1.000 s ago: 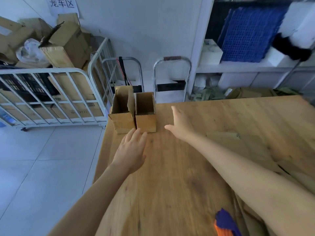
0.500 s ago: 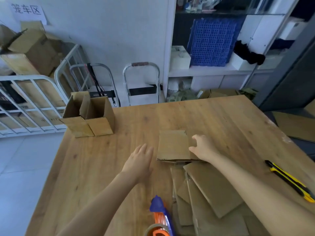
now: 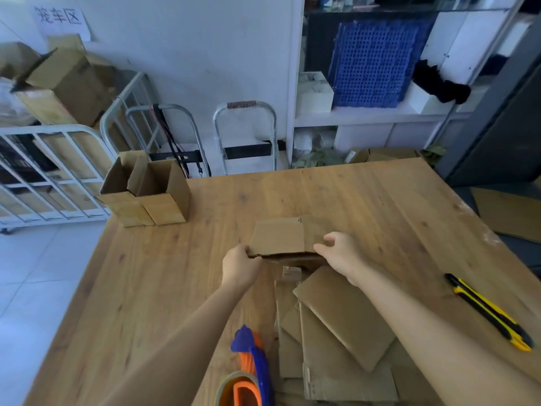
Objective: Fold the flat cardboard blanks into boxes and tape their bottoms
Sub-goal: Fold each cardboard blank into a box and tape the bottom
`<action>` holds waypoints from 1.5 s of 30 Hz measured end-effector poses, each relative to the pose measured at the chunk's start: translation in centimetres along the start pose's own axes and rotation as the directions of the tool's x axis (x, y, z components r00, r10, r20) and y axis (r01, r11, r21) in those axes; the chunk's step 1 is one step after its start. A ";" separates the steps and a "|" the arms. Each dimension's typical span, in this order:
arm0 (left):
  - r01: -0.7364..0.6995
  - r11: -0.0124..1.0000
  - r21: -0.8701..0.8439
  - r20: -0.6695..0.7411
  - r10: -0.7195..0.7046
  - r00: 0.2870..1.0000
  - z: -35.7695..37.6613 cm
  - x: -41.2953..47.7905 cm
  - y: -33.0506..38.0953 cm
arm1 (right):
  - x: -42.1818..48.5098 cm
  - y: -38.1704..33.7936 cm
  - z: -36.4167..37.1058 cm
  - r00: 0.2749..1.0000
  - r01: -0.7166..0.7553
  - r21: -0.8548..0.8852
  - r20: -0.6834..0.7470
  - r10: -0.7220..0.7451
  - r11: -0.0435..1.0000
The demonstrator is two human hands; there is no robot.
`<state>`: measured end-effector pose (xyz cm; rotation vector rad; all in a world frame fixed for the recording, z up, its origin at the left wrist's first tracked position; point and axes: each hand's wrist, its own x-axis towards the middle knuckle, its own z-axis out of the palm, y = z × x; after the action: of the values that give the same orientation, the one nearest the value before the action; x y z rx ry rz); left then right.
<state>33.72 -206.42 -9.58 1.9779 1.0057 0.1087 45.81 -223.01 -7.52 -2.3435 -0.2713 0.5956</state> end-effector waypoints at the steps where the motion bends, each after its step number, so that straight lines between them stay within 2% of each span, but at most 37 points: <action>1: -0.014 1.000 -0.011 -0.059 0.013 0.998 -0.6 -0.1 0.1 | -0.4 -0.7 -0.1 0.999 0.031 0.024 -0.006 -0.031 0.999; 4: -0.033 0.997 -0.068 -0.225 0.017 0.974 -3.5 -0.8 0.7 | -2.2 -3.5 -0.4 0.989 0.146 0.070 0.000 -0.147 0.987; 7: -0.060 0.987 -0.146 -0.331 0.008 0.944 -6.8 -2.1 0.5 | -4.0 -5.9 0.2 0.972 0.232 0.055 0.019 -0.233 0.971; 12: -0.071 0.990 -0.118 -0.428 0.014 0.904 -11.4 -4.9 -1.8 | -7.1 -8.4 3.7 0.967 0.239 0.082 0.068 -0.244 0.968; 15: -0.048 0.988 -0.148 -0.439 -0.023 0.898 -13.3 -6.7 -3.5 | -8.9 -9.1 6.4 0.970 0.189 0.136 0.130 -0.207 0.972; 18: -0.083 0.985 -0.152 -0.407 0.014 0.914 -14.6 -8.4 -5.2 | -10.6 -10.2 8.5 0.965 0.147 0.220 0.182 -0.189 0.964; 22: -0.119 0.983 -0.142 -0.369 0.060 0.927 -16.6 -9.1 -7.4 | -12.2 -11.5 10.6 0.957 0.160 0.218 0.205 -0.205 0.963; 28: -0.145 0.979 -0.143 -0.110 0.130 0.985 -17.8 -9.4 -11.5 | -13.3 -10.7 12.9 0.950 0.192 0.129 0.224 -0.218 0.973; 30: -0.182 0.969 -0.164 -0.124 0.163 0.979 -17.8 -9.7 -11.9 | -13.5 -10.6 13.1 0.944 0.241 0.078 0.213 -0.252 0.967; 34: -0.232 0.955 -0.185 -0.267 0.178 0.947 -17.5 -9.9 -12.4 | -13.7 -10.4 13.5 0.925 0.340 0.018 0.173 -0.338 0.940; 36: -0.244 0.956 -0.164 -0.257 0.198 0.946 -17.3 -10.0 -12.7 | -13.9 -10.3 13.6 0.917 0.383 0.013 0.119 -0.382 0.924; 39: -0.279 0.960 -0.036 -0.051 0.277 0.960 -17.5 -10.1 -13.3 | -14.3 -10.1 13.7 0.911 0.395 0.091 0.093 -0.403 0.914; 41: -0.274 0.960 0.066 0.095 0.267 0.959 -17.8 -10.0 -14.1 | -14.4 -9.7 13.9 0.904 0.397 0.131 0.113 -0.411 0.908; 45: -0.327 0.923 0.205 0.198 0.288 0.937 -18.5 -10.2 -14.8 | -14.7 -8.8 14.2 0.883 0.419 0.165 0.156 -0.443 0.893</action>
<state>9.94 -196.80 -6.51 2.3115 0.6152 -0.0020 25.78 -213.43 -5.80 -2.0111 -0.7990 0.5921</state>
